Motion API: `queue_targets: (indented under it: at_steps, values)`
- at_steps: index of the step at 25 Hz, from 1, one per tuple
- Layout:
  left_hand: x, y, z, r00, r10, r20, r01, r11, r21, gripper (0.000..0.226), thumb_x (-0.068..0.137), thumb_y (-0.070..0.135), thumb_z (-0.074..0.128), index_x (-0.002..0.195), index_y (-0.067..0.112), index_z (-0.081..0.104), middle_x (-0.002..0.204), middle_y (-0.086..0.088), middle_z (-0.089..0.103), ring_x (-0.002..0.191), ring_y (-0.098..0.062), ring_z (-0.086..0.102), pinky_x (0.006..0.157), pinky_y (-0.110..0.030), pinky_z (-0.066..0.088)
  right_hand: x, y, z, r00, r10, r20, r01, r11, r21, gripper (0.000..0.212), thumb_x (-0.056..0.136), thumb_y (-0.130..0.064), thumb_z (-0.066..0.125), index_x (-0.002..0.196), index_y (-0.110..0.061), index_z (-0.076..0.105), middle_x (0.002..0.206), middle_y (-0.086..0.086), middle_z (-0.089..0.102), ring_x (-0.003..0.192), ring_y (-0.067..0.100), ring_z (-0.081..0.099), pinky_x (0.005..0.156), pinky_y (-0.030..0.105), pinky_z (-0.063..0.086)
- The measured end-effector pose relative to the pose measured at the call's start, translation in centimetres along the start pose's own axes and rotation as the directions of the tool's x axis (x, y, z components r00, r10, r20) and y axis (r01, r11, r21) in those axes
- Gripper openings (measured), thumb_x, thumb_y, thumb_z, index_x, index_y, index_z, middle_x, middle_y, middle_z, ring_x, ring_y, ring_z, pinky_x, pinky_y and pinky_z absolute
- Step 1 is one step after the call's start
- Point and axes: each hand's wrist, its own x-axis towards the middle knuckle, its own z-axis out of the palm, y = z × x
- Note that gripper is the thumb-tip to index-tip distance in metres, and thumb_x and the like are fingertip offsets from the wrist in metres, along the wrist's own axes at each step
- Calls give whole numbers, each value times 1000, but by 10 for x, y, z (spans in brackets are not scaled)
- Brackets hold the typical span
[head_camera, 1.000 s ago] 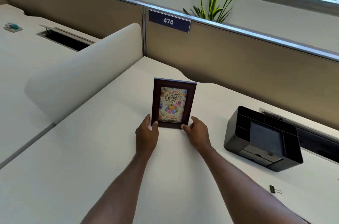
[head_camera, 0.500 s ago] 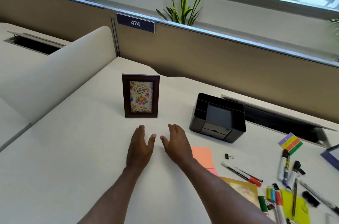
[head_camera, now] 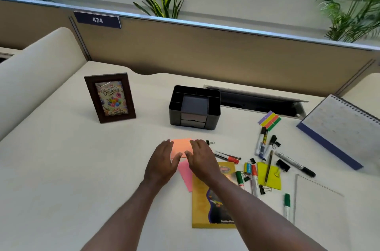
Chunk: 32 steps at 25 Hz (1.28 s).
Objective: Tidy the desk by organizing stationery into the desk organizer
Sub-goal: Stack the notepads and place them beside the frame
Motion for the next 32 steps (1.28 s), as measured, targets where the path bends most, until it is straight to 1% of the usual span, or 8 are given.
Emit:
queue_targets:
  at_steps: [4,6,8,11,13,17,23,32]
  values:
    - [-12,46,30,982,178,71,-186,972,144,60,85,58,45,118,11,65,113,-6,68,102,-24,61,84,-34,52,-31,45,-22,994,110,4,-110,994,-1,42,94,-27,52,130,-5,51,123,14,55,117,30,50,98,37,41]
    - [-17,64,41,979,179,100,-197,956,218,58,84,60,45,111,13,68,101,-3,69,90,-22,60,72,-34,52,-46,65,-33,985,172,9,-172,985,-26,42,93,-26,54,130,-6,50,121,13,54,115,30,49,94,36,42]
    - [-19,78,47,986,101,135,-135,953,271,58,83,60,45,107,13,68,95,-4,67,87,-24,59,68,-36,52,-59,78,-42,975,222,6,-221,972,-77,42,92,-27,55,129,-8,50,120,11,54,113,29,49,92,35,42]
    - [-22,95,48,991,-30,132,-11,954,301,54,85,58,51,111,13,63,103,-6,63,95,-26,56,73,-37,49,-74,89,-50,972,232,-45,-236,965,-110,36,89,-26,58,120,-9,56,111,12,58,103,29,53,87,36,45]
    - [-23,102,50,993,-54,109,19,954,301,53,88,56,50,117,14,60,110,-6,61,101,-25,54,77,-36,47,-82,93,-53,970,236,-66,-241,966,-95,35,87,-26,60,118,-9,57,108,11,58,100,29,53,85,36,45]
    - [-18,136,65,995,23,100,-45,974,220,51,88,54,51,118,14,60,113,-5,60,103,-24,53,81,-35,48,-93,108,-64,938,329,-109,-336,941,-50,32,84,-22,63,111,-6,60,105,12,59,98,31,53,84,39,46]
    - [-30,220,118,969,167,182,-186,978,91,44,85,50,55,110,16,63,106,-7,62,101,-27,56,80,-38,49,-129,170,-98,886,428,-178,-453,881,-136,29,72,-22,75,93,-6,63,88,14,62,80,35,59,68,41,52]
    - [-53,310,183,905,295,307,-329,942,66,46,90,47,49,117,12,60,115,-9,60,109,-30,52,88,-39,45,-208,239,-141,728,646,-228,-677,730,-95,33,76,-25,74,97,-2,63,93,18,62,86,37,58,71,42,52]
